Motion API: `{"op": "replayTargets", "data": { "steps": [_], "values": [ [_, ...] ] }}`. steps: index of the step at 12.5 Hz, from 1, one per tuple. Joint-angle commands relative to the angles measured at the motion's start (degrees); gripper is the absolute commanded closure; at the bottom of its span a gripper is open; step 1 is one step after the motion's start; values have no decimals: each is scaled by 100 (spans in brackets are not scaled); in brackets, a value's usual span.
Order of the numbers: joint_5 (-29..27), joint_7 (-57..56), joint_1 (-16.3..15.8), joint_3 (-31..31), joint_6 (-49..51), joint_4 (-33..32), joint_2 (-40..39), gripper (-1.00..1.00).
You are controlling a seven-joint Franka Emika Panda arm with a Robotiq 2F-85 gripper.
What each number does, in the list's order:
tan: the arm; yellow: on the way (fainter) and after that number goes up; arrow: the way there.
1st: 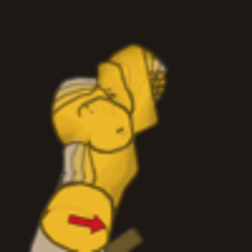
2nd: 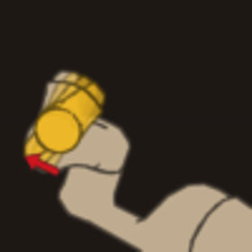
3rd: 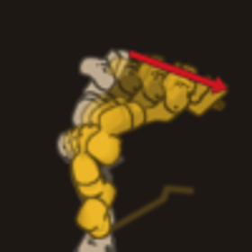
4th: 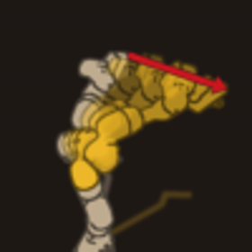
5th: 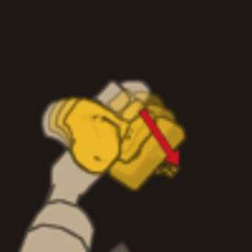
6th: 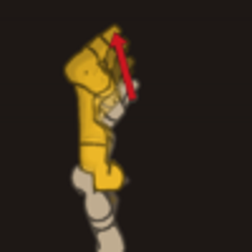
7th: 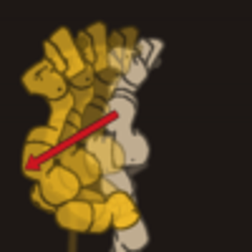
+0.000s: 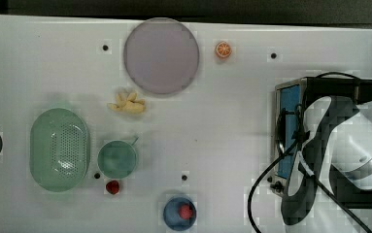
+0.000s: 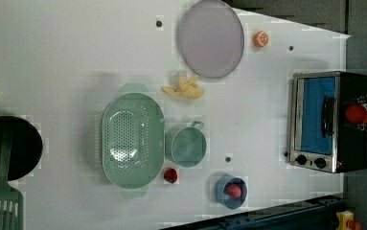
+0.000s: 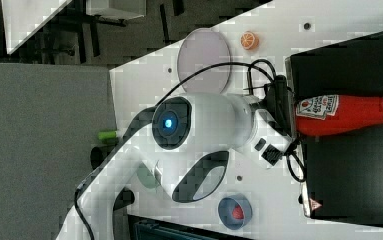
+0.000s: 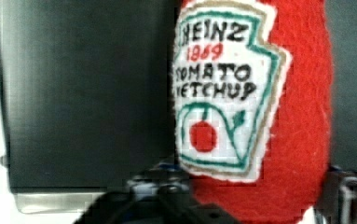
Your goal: Pick Ketchup from oven and place it on table.
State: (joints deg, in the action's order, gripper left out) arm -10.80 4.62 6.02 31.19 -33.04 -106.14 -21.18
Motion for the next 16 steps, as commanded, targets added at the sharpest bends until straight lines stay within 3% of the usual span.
{"op": "replayTargets", "data": {
  "steps": [1,5,7,9,13,16],
  "values": [
    [140,6,-65,145,28,384,359,-24],
    [276,3,-510,129,1546,1328,952,-24],
    [720,3,-918,-139,2273,1519,1318,-24],
    [768,8,-1301,-915,2560,1510,1572,-24],
    [768,79,-1444,-1647,2560,1384,1573,-24],
    [863,182,-1469,-1951,2022,262,1599,-24]
  ]
}}
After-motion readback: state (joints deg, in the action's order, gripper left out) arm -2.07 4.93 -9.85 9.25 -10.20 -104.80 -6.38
